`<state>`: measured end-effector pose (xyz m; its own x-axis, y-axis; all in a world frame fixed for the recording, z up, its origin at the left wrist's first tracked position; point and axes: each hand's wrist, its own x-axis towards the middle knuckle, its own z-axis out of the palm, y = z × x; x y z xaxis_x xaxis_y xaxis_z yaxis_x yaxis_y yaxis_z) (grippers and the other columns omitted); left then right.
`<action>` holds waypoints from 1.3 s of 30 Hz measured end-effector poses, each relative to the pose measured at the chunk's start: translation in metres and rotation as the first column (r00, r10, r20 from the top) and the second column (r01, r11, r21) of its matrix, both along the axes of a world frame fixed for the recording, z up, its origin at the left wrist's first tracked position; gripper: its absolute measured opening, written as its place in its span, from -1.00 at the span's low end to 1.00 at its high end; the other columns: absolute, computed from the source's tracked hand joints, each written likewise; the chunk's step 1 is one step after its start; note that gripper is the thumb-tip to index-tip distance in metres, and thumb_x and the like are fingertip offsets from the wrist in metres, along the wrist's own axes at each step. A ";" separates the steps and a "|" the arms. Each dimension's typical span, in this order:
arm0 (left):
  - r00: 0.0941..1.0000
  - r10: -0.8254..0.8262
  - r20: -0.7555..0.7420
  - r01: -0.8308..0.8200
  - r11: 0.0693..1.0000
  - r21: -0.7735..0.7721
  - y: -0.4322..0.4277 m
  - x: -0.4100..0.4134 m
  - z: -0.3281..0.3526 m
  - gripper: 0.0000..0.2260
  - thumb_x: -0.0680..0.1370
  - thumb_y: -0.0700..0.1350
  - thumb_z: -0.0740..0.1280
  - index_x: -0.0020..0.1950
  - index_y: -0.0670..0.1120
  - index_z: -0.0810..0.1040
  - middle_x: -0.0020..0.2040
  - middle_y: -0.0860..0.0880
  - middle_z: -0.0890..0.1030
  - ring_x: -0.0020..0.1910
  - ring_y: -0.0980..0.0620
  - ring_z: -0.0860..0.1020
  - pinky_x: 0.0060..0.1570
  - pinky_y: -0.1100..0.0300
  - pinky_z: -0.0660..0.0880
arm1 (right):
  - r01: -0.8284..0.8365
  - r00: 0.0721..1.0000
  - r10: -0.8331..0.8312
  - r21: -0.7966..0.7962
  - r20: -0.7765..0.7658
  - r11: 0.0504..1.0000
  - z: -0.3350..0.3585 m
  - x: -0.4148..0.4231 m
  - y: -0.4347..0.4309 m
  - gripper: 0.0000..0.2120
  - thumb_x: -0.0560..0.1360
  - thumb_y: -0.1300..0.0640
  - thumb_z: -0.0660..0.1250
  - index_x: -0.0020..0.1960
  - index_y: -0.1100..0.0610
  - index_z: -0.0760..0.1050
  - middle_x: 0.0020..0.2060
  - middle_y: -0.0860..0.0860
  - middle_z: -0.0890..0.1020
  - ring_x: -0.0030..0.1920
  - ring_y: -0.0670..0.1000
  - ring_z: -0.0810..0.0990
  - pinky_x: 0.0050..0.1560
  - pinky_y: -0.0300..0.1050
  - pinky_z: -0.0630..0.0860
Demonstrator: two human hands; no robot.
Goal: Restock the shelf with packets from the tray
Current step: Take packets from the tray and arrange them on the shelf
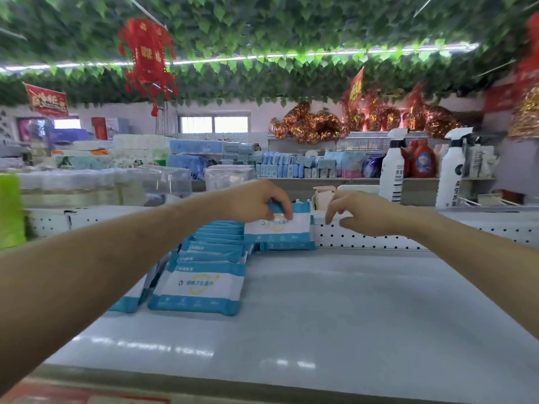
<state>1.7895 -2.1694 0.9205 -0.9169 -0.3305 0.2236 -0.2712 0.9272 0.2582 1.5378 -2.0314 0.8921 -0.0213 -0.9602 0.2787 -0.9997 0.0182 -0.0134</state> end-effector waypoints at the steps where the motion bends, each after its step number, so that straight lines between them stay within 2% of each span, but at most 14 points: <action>1: 1.000 -0.004 0.005 0.004 1.000 -0.006 -0.004 -0.009 -0.005 -0.70 0.59 -0.34 0.37 0.14 0.03 0.71 0.25 0.17 0.61 0.13 0.33 0.54 0.22 0.28 0.41 | 0.001 1.000 -0.001 -0.001 -0.007 1.000 0.000 -0.004 0.004 -0.74 0.60 0.18 0.38 0.07 -0.20 0.64 0.11 -0.23 0.46 0.15 -0.11 0.52 0.20 -0.01 0.53; 3: 1.000 -0.004 0.015 0.004 1.000 -0.020 -0.012 -0.024 -0.014 -0.70 0.57 -0.33 0.39 0.11 0.04 0.72 0.29 0.12 0.62 0.24 0.16 0.55 0.32 0.19 0.41 | 0.004 1.000 -0.004 -0.004 -0.025 1.000 0.001 -0.014 0.013 -0.75 0.60 0.15 0.37 0.05 -0.22 0.63 0.10 -0.23 0.50 0.14 -0.12 0.52 0.21 0.05 0.54; 6: 1.000 -0.001 0.008 0.001 1.000 0.015 -0.025 -0.038 -0.026 -0.69 0.56 -0.34 0.40 0.07 0.06 0.74 0.23 0.13 0.64 0.23 0.12 0.56 0.39 0.05 0.45 | 0.008 1.000 -0.008 -0.016 -0.018 1.000 0.002 -0.024 0.027 -0.75 0.60 0.16 0.37 0.05 -0.22 0.63 0.09 -0.22 0.52 0.13 -0.12 0.53 0.20 0.03 0.53; 9: 1.000 0.000 0.001 -0.001 0.998 0.058 -0.033 -0.046 -0.034 -0.69 0.55 -0.36 0.41 0.08 0.04 0.74 0.21 0.11 0.64 0.19 0.13 0.56 0.36 0.09 0.46 | 0.008 1.000 -0.008 -0.019 -0.015 1.000 0.003 -0.029 0.036 -0.75 0.60 0.18 0.37 0.06 -0.18 0.64 0.08 -0.20 0.53 0.13 -0.11 0.52 0.16 -0.06 0.50; 11: 1.000 -0.011 0.008 0.011 0.998 0.063 -0.035 -0.048 -0.037 -0.70 0.55 -0.36 0.41 0.09 0.02 0.74 0.20 0.10 0.63 0.16 0.15 0.57 0.24 0.21 0.46 | 0.006 1.000 -0.006 -0.023 -0.016 1.000 0.002 -0.031 0.037 -0.75 0.61 0.19 0.37 0.07 -0.16 0.65 0.07 -0.21 0.54 0.13 -0.11 0.53 0.12 -0.13 0.46; 14: 1.000 -0.019 0.014 0.018 1.000 0.025 -0.039 -0.050 -0.040 -0.71 0.56 -0.33 0.42 0.11 0.02 0.74 0.13 0.15 0.62 0.07 0.24 0.55 0.09 0.39 0.40 | 0.002 1.000 -0.002 -0.023 0.004 1.000 0.001 -0.031 0.036 -0.76 0.61 0.18 0.37 0.08 -0.16 0.65 0.08 -0.18 0.55 0.12 -0.12 0.52 0.15 -0.09 0.48; 18: 0.999 -0.028 -0.027 0.027 1.000 -0.007 -0.042 -0.048 -0.041 -0.72 0.55 -0.32 0.44 0.10 0.04 0.74 0.18 0.10 0.61 0.18 0.11 0.55 0.26 0.21 0.44 | -0.002 1.000 0.002 -0.015 -0.012 1.000 0.000 -0.024 0.031 -0.77 0.61 0.16 0.37 0.10 -0.16 0.65 0.08 -0.19 0.54 0.10 -0.15 0.52 0.20 -0.01 0.52; 23: 0.995 -0.024 -0.094 0.021 0.999 -0.028 -0.039 -0.030 -0.029 -0.71 0.57 -0.33 0.40 0.10 0.05 0.71 0.20 0.12 0.59 0.18 0.14 0.55 0.22 0.17 0.50 | -0.023 1.000 0.023 -0.005 0.003 1.000 0.004 -0.009 0.021 -0.76 0.61 0.15 0.37 0.09 -0.20 0.64 0.07 -0.21 0.54 0.12 -0.14 0.52 0.21 0.04 0.53; 27: 0.994 0.007 -0.113 -0.009 1.000 -0.016 -0.029 0.008 -0.016 -0.72 0.62 -0.32 0.33 0.19 -0.01 0.68 0.14 0.17 0.58 0.14 0.23 0.55 0.08 0.42 0.45 | -0.074 0.997 0.074 -0.006 0.009 0.997 0.012 0.022 0.008 -0.77 0.62 0.16 0.37 0.10 -0.18 0.63 0.12 -0.18 0.54 0.13 -0.12 0.52 0.16 -0.09 0.50; 29: 0.991 0.027 -0.134 -0.032 0.999 -0.037 -0.024 0.034 -0.011 -0.72 0.63 -0.32 0.31 0.21 -0.02 0.68 0.12 0.16 0.61 0.10 0.24 0.57 0.02 0.49 0.46 | -0.111 0.994 0.111 0.003 0.008 0.994 0.015 0.045 -0.003 -0.77 0.62 0.17 0.36 0.12 -0.16 0.63 0.14 -0.18 0.55 0.14 -0.12 0.52 0.17 -0.06 0.52; 32: 0.984 0.107 -0.143 -0.127 0.983 -0.134 -0.015 0.087 -0.005 -0.74 0.64 -0.26 0.31 0.18 0.05 0.68 0.06 0.25 0.58 0.05 0.27 0.57 -0.02 0.44 0.43 | -0.204 0.979 0.204 -0.009 -0.013 0.979 0.021 0.089 -0.025 -0.78 0.60 0.17 0.38 0.13 -0.13 0.64 0.11 -0.19 0.55 0.10 -0.14 0.53 0.21 0.01 0.54; 36: 0.955 0.252 -0.155 -0.285 0.923 -0.260 0.010 0.177 -0.001 -0.77 0.64 -0.15 0.33 0.20 0.14 0.64 0.12 0.19 0.58 0.06 0.23 0.57 0.11 0.18 0.54 | -0.363 0.931 0.361 -0.037 -0.042 0.931 0.029 0.174 -0.053 -0.76 0.61 0.18 0.34 0.19 -0.09 0.63 0.08 -0.21 0.54 0.10 -0.12 0.55 0.20 -0.04 0.52; 39: 0.905 0.398 -0.149 -0.425 0.841 -0.333 0.032 0.260 -0.009 -0.77 0.64 -0.08 0.33 0.25 0.19 0.58 0.12 0.23 0.52 0.00 0.26 0.55 0.02 0.19 0.53 | -0.536 0.844 0.535 -0.031 -0.036 0.844 0.031 0.258 -0.065 -0.71 0.62 0.19 0.31 0.31 -0.02 0.56 0.17 -0.14 0.58 0.11 -0.10 0.56 0.17 -0.11 0.49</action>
